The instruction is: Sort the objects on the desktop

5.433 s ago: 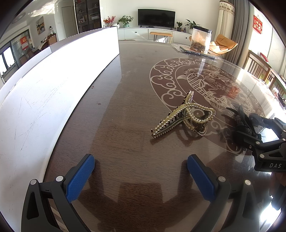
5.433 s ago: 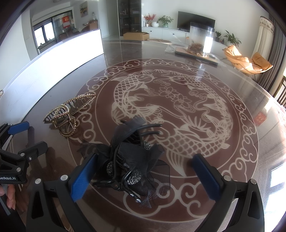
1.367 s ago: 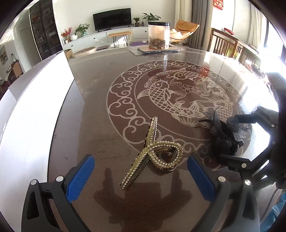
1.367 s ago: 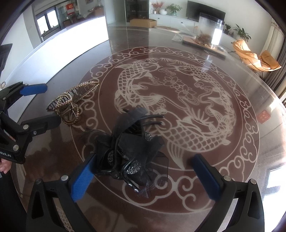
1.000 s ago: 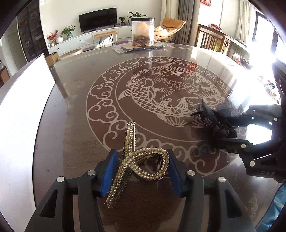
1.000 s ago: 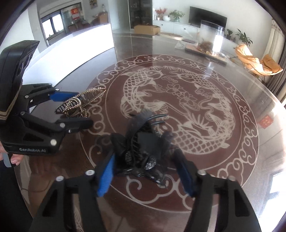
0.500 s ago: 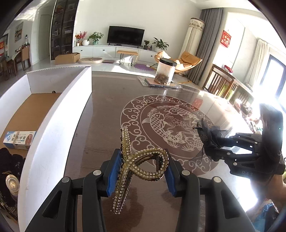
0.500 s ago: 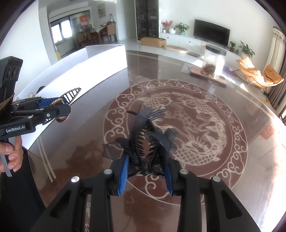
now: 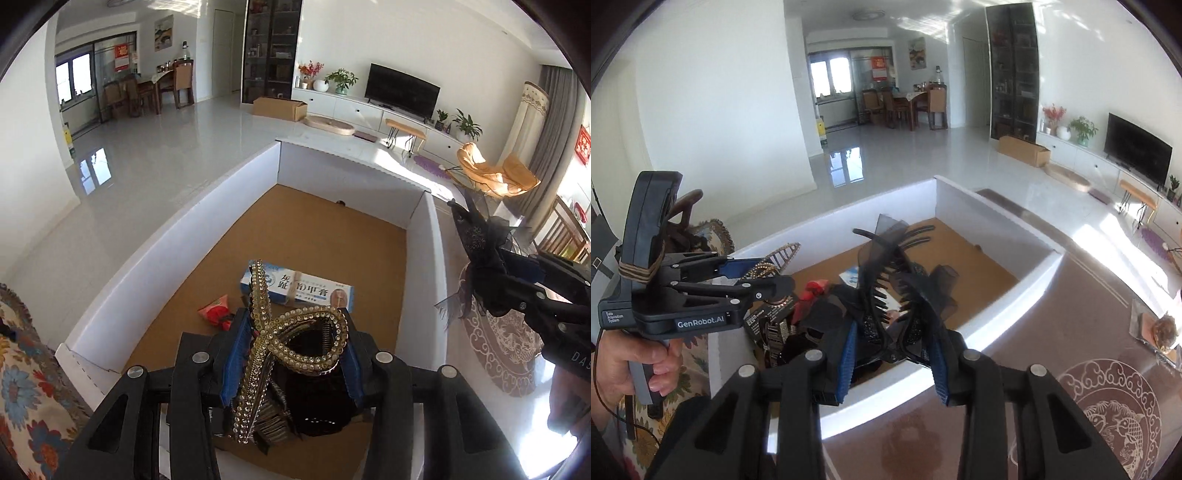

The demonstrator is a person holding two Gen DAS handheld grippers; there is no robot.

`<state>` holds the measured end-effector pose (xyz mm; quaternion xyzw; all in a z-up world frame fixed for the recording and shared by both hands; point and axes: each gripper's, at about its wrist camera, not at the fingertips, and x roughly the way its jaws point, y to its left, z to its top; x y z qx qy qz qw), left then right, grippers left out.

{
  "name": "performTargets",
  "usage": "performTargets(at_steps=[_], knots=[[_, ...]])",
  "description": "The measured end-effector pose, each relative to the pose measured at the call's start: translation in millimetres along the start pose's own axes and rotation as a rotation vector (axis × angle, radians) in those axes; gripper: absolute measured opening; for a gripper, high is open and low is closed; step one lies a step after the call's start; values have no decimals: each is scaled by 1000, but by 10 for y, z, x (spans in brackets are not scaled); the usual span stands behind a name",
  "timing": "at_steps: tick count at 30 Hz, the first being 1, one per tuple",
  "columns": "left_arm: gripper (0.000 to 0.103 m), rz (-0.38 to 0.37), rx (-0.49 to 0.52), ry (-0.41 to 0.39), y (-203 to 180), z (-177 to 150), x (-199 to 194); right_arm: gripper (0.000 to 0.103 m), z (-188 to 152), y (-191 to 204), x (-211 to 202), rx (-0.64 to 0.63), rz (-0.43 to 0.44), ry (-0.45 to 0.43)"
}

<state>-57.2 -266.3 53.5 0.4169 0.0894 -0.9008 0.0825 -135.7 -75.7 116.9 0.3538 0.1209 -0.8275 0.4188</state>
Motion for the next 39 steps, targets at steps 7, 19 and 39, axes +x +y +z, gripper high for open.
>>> performTargets(at_steps=[7, 19, 39], knots=[[73, 149, -124, 127, 253, -304, 493, 93, -21, 125, 946, 8, -11, 243], [103, 271, -71, -90, -88, -252, -143, 100, 12, 13, 344, -88, -97, 225], [103, 315, -100, -155, -313, -256, -545, 100, -7, 142, 206, -121, -106, 210]])
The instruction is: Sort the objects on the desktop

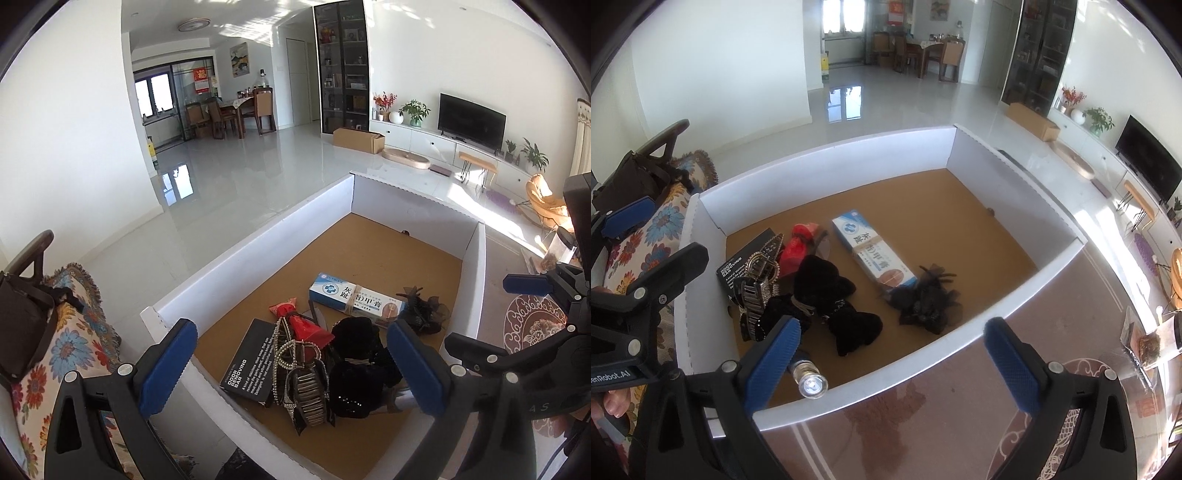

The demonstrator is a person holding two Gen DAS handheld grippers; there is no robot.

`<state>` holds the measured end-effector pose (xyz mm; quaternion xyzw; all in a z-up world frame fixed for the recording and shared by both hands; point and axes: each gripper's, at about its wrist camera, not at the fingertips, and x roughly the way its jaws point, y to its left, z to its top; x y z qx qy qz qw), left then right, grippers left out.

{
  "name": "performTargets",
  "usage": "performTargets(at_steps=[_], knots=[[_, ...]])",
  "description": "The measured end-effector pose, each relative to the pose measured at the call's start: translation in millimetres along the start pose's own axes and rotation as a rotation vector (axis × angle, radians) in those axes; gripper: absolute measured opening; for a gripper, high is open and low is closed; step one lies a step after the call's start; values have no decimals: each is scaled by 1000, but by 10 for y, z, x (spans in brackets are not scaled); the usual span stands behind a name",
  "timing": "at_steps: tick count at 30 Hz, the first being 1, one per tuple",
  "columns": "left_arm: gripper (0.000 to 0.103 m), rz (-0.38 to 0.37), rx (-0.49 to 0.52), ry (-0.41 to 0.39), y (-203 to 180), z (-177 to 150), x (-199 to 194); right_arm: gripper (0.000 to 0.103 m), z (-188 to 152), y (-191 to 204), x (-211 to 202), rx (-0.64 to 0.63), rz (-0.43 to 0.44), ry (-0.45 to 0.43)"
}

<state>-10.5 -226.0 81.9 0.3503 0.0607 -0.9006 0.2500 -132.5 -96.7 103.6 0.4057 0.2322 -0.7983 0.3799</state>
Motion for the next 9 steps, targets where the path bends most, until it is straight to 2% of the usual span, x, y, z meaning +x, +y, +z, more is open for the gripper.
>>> performTargets(at_steps=[4, 6, 9], knots=[[103, -36, -45, 8, 38, 12, 0, 100, 3, 4, 9, 1, 0, -2], [103, -77, -102, -25, 108, -9, -47, 100, 7, -3, 19, 5, 1, -3], [103, -56, -134, -50, 136, 0, -91, 100, 12, -14, 27, 15, 5, -6]])
